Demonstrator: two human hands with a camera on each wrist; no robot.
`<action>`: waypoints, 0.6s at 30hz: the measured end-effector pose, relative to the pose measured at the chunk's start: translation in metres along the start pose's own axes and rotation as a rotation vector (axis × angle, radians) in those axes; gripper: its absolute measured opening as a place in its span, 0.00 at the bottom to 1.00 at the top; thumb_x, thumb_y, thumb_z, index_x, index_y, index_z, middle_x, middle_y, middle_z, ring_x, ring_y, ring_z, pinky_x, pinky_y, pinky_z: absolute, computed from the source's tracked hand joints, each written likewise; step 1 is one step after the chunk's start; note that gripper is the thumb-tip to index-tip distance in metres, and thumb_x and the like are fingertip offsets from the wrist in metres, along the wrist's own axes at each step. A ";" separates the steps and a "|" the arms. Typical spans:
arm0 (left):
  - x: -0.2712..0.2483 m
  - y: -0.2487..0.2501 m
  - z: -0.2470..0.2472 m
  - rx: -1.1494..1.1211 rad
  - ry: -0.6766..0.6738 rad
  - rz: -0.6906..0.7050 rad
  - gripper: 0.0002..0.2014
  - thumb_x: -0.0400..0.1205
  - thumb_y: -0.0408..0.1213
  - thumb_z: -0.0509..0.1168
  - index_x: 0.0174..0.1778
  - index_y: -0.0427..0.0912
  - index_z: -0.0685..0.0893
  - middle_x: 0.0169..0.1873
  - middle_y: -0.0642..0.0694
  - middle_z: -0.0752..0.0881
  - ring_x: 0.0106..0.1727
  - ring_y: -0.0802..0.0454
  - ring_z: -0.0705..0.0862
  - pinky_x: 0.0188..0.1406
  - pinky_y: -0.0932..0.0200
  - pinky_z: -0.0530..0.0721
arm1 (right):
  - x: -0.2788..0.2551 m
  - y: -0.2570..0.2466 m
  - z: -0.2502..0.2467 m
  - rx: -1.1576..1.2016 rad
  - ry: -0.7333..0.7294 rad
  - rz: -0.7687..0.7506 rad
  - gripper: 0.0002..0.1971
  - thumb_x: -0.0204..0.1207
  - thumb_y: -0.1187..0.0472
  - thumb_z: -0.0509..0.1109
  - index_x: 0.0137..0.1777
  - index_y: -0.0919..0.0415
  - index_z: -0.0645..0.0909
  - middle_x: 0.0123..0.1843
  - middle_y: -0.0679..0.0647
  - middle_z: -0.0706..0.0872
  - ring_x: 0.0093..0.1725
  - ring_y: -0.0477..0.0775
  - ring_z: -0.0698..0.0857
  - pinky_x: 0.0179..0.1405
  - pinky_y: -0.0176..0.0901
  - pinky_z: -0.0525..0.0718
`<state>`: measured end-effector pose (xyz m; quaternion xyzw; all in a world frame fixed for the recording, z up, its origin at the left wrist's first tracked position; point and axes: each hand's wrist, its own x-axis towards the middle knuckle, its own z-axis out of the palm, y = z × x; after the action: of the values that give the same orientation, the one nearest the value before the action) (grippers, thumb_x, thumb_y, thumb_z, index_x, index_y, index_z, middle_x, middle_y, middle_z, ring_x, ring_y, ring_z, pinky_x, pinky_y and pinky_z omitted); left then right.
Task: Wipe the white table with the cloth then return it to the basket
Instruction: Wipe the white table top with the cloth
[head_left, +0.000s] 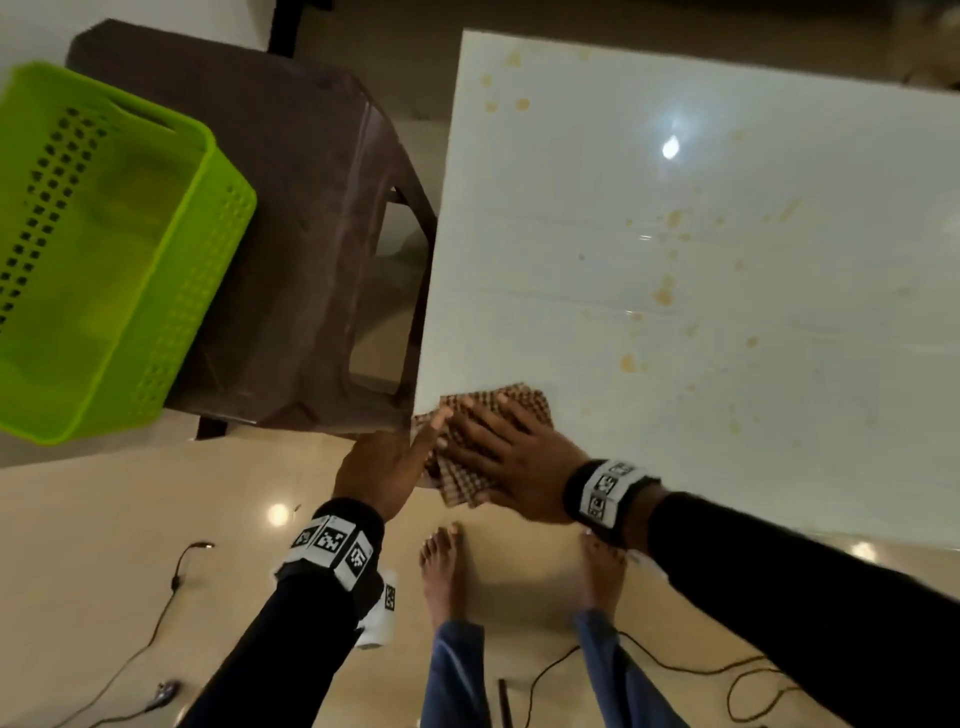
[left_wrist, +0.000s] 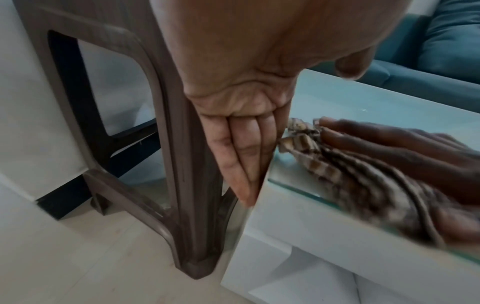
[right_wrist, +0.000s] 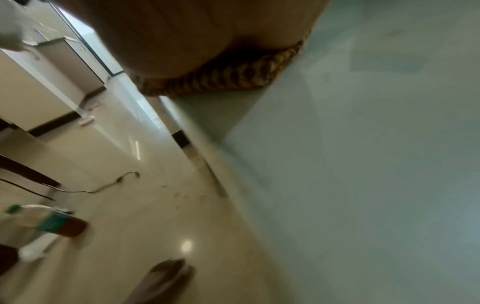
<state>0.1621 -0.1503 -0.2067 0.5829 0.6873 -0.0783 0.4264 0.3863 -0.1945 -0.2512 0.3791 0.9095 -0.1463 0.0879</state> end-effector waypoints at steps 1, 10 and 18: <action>0.002 -0.004 -0.002 -0.001 -0.008 0.024 0.37 0.81 0.75 0.48 0.29 0.43 0.76 0.27 0.50 0.78 0.33 0.47 0.77 0.36 0.51 0.70 | 0.011 0.022 -0.004 -0.032 0.012 0.020 0.37 0.87 0.40 0.54 0.92 0.51 0.50 0.92 0.62 0.50 0.91 0.69 0.52 0.87 0.73 0.47; -0.009 -0.003 -0.007 -0.121 -0.135 -0.055 0.31 0.90 0.62 0.46 0.72 0.46 0.83 0.71 0.43 0.84 0.73 0.40 0.81 0.73 0.47 0.75 | 0.090 -0.001 -0.022 0.164 0.121 0.587 0.42 0.87 0.44 0.60 0.93 0.54 0.41 0.93 0.65 0.39 0.91 0.73 0.38 0.84 0.72 0.27; -0.028 -0.021 0.009 -0.135 -0.270 0.018 0.44 0.79 0.78 0.46 0.89 0.65 0.45 0.76 0.46 0.82 0.71 0.39 0.84 0.66 0.51 0.77 | 0.096 0.081 -0.038 0.063 0.082 0.440 0.37 0.88 0.36 0.46 0.93 0.51 0.45 0.94 0.62 0.46 0.92 0.68 0.46 0.88 0.75 0.48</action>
<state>0.1474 -0.1829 -0.2015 0.5432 0.6222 -0.1058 0.5537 0.3757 -0.0636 -0.2572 0.5767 0.8026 -0.1365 0.0687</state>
